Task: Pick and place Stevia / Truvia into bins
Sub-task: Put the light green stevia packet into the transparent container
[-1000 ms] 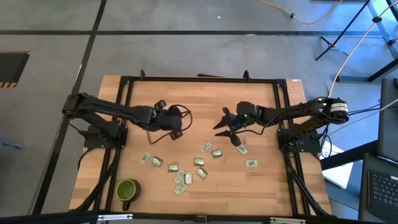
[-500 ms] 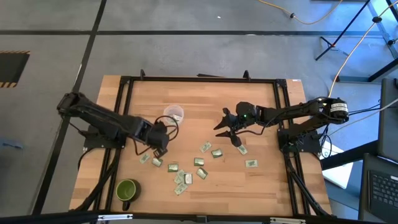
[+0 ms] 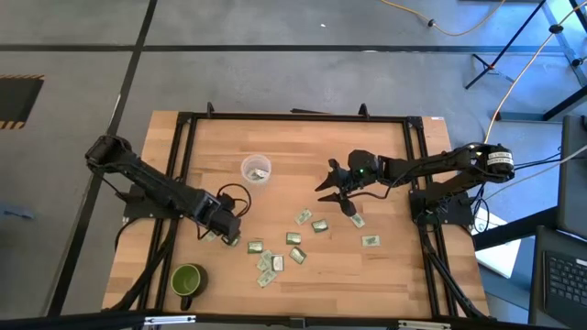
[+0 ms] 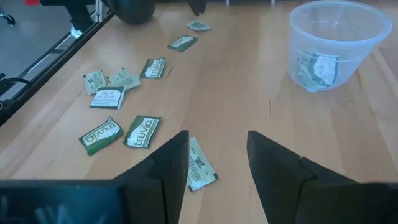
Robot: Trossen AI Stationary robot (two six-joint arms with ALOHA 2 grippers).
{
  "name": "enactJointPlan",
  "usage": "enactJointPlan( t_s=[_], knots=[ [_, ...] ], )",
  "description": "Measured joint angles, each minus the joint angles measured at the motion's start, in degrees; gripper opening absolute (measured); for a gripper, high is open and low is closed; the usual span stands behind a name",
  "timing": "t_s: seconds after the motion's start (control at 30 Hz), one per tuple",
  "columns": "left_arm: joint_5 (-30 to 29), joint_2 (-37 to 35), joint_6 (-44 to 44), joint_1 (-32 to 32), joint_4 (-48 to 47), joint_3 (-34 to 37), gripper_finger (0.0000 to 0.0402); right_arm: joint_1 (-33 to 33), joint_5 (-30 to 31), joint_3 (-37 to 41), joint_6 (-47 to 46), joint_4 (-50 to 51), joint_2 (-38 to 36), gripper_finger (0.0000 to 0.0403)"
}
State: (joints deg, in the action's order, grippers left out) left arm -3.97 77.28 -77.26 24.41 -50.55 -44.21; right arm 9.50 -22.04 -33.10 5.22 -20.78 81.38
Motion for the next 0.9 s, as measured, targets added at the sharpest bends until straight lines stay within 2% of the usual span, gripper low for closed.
enactJointPlan(
  t_s=[0.2, 0.7, 0.9],
  knots=[
    [-0.06, 1.14, -0.07, 1.07, 2.27, 3.04, 0.0034, 0.0, 0.02, 0.0, 0.02, -0.04, 0.0, 0.0165],
    [4.19, 9.69, -1.61, 0.95, 3.06, 3.36, 0.0032, 0.0, 0.04, 0.0, 1.26, -0.17, 0.0, 0.0165],
    [4.52, 9.49, -1.55, 0.95, 3.37, 3.44, 0.001, 0.0, 0.02, 0.0, 1.26, -0.17, 0.0, 0.0165]
  ],
)
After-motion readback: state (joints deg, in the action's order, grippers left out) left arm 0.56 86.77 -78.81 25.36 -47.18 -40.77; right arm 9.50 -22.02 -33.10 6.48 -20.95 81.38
